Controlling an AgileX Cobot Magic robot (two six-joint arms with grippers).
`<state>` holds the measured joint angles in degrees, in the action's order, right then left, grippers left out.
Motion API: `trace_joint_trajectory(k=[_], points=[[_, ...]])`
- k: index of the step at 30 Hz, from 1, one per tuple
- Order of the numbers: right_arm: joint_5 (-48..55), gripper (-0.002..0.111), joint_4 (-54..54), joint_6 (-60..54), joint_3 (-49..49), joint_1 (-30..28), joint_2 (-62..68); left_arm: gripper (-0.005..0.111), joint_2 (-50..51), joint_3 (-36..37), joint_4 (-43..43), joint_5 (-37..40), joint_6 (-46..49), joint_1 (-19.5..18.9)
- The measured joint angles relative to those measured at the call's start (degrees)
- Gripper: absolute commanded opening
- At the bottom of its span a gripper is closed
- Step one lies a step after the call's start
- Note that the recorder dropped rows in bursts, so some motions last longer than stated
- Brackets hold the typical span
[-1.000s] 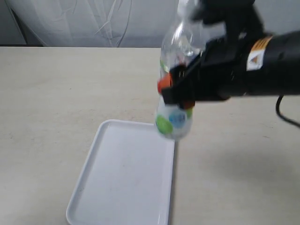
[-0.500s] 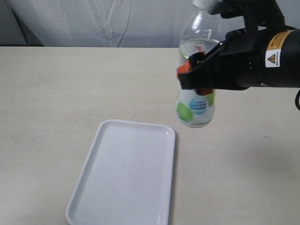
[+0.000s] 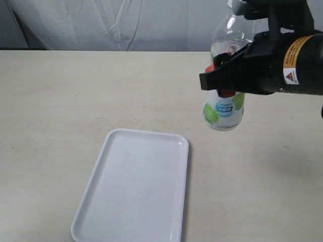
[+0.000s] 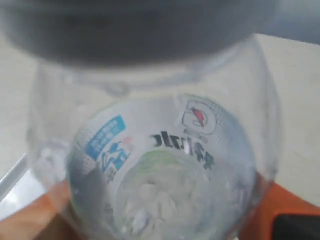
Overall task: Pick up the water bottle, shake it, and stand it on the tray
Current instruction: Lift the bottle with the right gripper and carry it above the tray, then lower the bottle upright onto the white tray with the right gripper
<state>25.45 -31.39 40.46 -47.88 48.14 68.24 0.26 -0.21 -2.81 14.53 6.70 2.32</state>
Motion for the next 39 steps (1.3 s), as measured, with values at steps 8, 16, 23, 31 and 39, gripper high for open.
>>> trace_joint_trajectory(k=[8, 16, 23, 31, 39], points=[[-2.13, -0.001, 0.13, -2.51, -2.17, 3.51, -0.44, 0.000, 0.00, 0.00, 0.00, 0.00, 0.00, 0.00], [-0.50, -0.001, 0.57, 1.32, 1.10, 6.52, -0.74, 0.000, 0.00, 0.00, 0.00, 0.00, 0.00, 0.00], [1.05, -0.001, 1.75, 0.46, 1.13, 7.56, -2.20, 0.000, 0.00, 0.00, 0.00, 0.00, 0.00, 0.00], [-3.30, -0.001, 1.89, 0.38, 1.64, 7.86, -2.38, 0.000, 0.00, 0.00, 0.00, 0.00, 0.00, 0.00], [-25.45, -0.001, 1.66, 0.24, 9.53, 7.99, 2.26, 0.000, 0.00, 0.00, 0.00, 0.00, 0.00, 0.00]])
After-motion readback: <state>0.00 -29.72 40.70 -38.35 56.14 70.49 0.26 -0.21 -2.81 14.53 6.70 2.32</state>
